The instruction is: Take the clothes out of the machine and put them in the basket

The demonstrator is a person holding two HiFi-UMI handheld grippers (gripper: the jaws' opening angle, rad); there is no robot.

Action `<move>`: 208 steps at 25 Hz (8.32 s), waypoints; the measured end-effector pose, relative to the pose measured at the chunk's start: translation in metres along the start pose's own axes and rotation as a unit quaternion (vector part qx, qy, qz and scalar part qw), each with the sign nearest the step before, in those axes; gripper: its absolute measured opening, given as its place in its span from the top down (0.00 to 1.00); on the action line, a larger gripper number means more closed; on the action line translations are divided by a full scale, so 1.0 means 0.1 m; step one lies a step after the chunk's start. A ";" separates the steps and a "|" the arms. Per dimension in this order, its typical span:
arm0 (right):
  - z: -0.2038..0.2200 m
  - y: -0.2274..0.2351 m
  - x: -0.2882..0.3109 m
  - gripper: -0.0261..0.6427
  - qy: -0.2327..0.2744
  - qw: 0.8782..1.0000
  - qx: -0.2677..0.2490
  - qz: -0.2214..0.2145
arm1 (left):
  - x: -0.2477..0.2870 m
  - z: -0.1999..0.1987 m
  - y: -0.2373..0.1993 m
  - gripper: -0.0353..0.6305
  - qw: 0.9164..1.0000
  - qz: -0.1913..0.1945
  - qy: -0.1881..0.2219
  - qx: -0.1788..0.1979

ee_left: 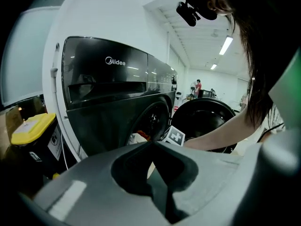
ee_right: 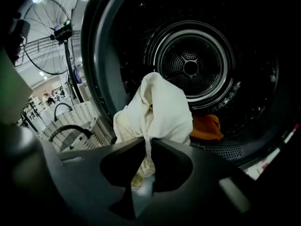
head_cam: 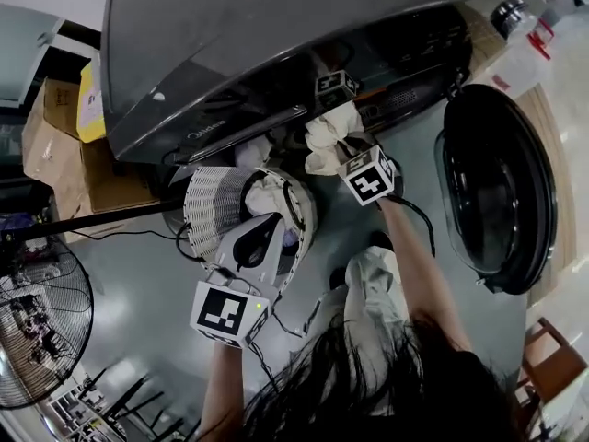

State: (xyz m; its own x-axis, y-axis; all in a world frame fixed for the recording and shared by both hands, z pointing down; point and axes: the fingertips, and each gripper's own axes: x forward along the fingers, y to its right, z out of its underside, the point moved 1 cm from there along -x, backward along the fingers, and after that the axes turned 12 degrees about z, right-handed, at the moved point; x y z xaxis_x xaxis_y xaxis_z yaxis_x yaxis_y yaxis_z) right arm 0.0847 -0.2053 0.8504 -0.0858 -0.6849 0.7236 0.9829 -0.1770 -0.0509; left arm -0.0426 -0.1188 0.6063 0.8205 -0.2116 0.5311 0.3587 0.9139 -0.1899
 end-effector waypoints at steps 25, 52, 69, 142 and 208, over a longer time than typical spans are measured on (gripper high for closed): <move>-1.03 -0.05 -2.55 0.86 0.063 0.996 0.055 -0.045 | -1.11 -0.95 0.62 0.95 0.998 -0.049 -0.001 0.050; -2.59 0.29 -4.24 0.86 0.184 0.978 0.008 -0.102 | -1.27 -1.20 0.86 0.90 0.995 -0.099 -0.015 0.017; -3.87 0.10 -5.28 0.86 0.311 0.927 -0.025 -0.209 | -0.55 -1.01 1.02 0.56 0.999 -0.027 -0.032 -0.025; -2.52 -2.68 -2.89 0.87 0.070 0.970 -0.163 -0.164 | -2.45 0.46 -0.86 0.93 0.983 -0.090 -0.007 -0.159; 0.05 -0.69 -2.36 0.64 0.016 0.976 0.218 -0.018 | 0.12 0.83 0.21 0.77 0.984 0.060 -0.135 -0.100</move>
State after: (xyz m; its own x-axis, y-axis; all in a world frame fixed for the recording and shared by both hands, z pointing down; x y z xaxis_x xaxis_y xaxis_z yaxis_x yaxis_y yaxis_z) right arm 0.0381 -0.0282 0.6864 -0.1198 -0.7072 0.6968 0.9542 0.1117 0.2775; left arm -0.0626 -0.0736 0.6773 0.7236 0.0172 0.6900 0.3694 0.8348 -0.4082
